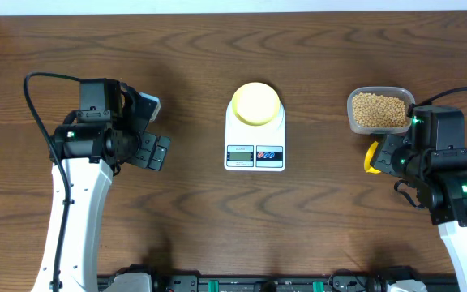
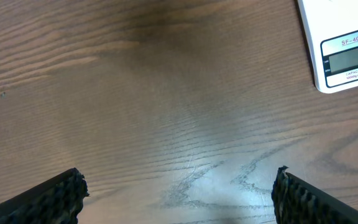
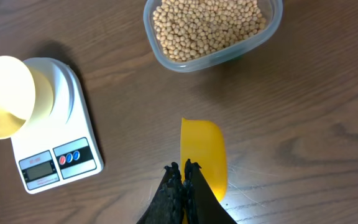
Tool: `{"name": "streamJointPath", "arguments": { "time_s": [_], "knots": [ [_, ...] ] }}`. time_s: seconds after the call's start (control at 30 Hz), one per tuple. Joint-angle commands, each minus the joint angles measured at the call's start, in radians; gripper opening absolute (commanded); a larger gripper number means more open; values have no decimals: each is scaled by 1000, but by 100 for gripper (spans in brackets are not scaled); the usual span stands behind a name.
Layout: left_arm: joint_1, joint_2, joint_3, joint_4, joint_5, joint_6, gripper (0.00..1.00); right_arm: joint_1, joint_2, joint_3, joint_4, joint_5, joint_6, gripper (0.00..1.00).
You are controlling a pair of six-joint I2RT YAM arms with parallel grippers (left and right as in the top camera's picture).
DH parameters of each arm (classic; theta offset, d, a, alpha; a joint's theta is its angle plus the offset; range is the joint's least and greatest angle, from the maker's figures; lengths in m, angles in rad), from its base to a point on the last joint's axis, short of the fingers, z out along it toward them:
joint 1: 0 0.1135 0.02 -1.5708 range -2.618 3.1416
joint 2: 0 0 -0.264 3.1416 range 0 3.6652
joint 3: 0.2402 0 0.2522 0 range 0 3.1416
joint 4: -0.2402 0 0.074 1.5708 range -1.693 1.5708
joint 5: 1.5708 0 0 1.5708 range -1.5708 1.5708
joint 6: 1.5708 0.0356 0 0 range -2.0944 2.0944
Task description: Scoop item into bowl and weigh 50g on scale
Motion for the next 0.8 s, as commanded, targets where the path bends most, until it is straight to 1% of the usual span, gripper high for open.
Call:
{"name": "streamJointPath", "arguments": {
  "time_s": [0.0,0.1,0.53,0.67,0.77],
  "knots": [
    [4,-5,0,-3,9,10,98,-8,0,16,0,32,18,1],
    [4,-5,0,-2,9,10,98,-8,0,16,-4,32,12,1],
    [4,-5,0,-3,9,10,98,-8,0,16,30,31,-195,1],
    [4,-5,0,-2,9,10,98,-8,0,16,28,27,-236,1],
    [4,-5,0,-2,9,10,98,-8,0,16,29,27,-237,1]
  ]
}}
